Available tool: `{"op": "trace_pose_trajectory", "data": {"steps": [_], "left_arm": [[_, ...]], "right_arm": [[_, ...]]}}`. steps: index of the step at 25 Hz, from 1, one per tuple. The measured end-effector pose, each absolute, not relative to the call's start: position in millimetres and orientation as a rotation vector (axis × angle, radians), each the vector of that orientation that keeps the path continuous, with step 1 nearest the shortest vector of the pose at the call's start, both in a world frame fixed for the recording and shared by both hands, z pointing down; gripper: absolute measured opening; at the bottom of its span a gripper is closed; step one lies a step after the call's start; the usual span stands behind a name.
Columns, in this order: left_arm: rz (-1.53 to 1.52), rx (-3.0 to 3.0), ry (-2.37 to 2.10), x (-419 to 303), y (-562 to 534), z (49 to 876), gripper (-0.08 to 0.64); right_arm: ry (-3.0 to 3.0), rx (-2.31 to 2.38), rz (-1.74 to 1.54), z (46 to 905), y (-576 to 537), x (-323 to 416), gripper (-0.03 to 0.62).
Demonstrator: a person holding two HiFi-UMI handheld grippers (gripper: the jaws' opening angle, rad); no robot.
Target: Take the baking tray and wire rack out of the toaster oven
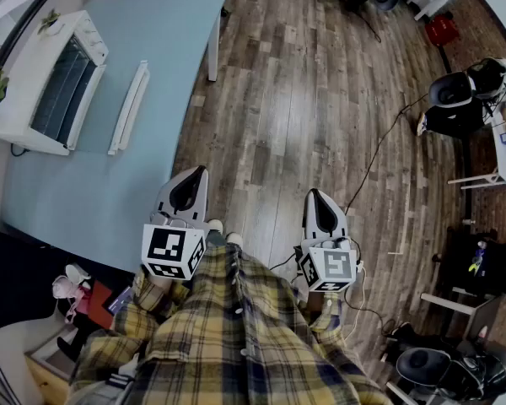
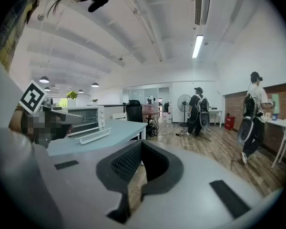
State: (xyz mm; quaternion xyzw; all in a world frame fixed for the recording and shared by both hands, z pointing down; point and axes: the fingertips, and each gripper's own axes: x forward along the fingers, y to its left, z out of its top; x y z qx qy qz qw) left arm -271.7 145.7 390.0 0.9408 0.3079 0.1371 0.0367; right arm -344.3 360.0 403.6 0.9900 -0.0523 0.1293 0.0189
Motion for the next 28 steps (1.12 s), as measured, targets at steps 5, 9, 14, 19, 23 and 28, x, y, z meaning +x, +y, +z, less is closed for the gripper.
{"op": "trace_pose_trajectory", "data": {"steps": [5,9,14,19,23,28], "left_arm": [[0.416,2.901,0.933,-275,147,389,-0.006],[0.389,2.905,0.900,-274,148,385,0.002],[0.367,2.916,0.837,-278,149,385,0.086],[0.396,2.915,0.805,-271,149,393,0.137],[0.418,2.909,0.755,-247,138,407,0.163],[0.398,2.920,0.681,-191,121,412,0.181]], "right_arm": [[-0.184,3.132,0.364,399,364,-346,0.003],[-0.243,3.195,0.348,396,367,-348,0.031],[-0.315,3.230,0.332,396,377,-349,0.127],[-0.314,3.255,0.368,405,389,-339,0.173],[-0.351,3.262,0.396,417,385,-308,0.202],[-0.449,3.251,0.397,423,367,-241,0.229]]}}
